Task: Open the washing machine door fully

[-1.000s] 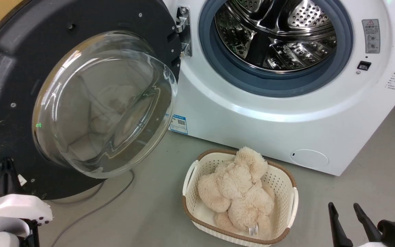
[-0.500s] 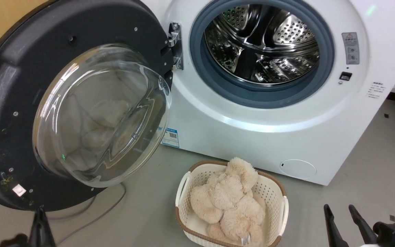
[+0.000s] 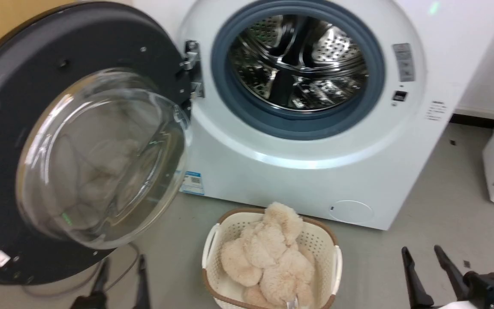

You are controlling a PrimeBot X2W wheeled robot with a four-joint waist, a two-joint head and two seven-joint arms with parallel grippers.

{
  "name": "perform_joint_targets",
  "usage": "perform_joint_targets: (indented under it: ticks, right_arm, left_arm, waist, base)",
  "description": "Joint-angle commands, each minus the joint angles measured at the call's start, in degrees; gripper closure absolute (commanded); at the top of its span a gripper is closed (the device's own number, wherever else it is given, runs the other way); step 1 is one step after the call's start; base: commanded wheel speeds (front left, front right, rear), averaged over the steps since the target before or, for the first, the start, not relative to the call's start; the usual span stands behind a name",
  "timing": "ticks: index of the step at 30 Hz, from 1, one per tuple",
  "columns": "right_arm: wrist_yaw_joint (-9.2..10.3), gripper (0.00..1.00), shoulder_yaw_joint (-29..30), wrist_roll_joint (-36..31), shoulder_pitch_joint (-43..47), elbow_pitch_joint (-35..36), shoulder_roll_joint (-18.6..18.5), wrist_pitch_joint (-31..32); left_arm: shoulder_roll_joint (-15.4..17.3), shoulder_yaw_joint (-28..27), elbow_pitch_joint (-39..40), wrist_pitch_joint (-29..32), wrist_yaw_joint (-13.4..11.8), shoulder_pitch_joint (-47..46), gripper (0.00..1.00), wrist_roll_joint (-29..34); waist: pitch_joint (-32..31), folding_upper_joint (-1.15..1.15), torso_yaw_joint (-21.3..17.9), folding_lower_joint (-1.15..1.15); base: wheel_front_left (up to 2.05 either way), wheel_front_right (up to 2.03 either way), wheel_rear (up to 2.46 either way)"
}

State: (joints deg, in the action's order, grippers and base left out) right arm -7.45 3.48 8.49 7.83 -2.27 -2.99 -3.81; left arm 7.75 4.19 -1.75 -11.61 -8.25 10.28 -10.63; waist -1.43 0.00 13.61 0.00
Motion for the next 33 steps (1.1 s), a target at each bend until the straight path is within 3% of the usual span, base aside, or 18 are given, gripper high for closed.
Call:
perform_joint_targets:
  ticks: [1,7,15,33]
  right_arm:
    - [-0.03,0.0,0.17,-0.56,0.5,1.08,0.12,0.06]
    - [-0.03,0.0,0.31,-2.07,0.88,4.21,0.12,1.16]
    - [-0.03,0.0,0.34,-4.11,1.98,6.57,0.12,2.55]
    - [-0.03,0.0,-0.18,-4.42,1.79,7.41,0.12,2.81]
  left_arm:
    - [-0.25,1.11,0.55,0.33,0.64,-1.41,0.0,0.65]
    - [0.15,4.57,0.23,1.15,2.19,-4.86,0.0,2.61]
    - [1.51,5.92,-0.88,1.94,2.4,-6.89,0.0,4.23]
    - [2.12,6.46,-1.31,1.52,1.97,-7.82,0.0,3.72]
  waist:
    - [-0.04,0.0,-1.57,0.0]
    - [0.21,0.0,-5.66,0.0]
    - [0.95,0.0,-9.96,0.0]
    - [2.7,0.0,-11.49,0.0]
  base:
    - [0.0,0.0,0.0]
    - [0.0,0.0,0.0]
    - [0.0,0.0,0.0]
    - [0.0,0.0,0.0]
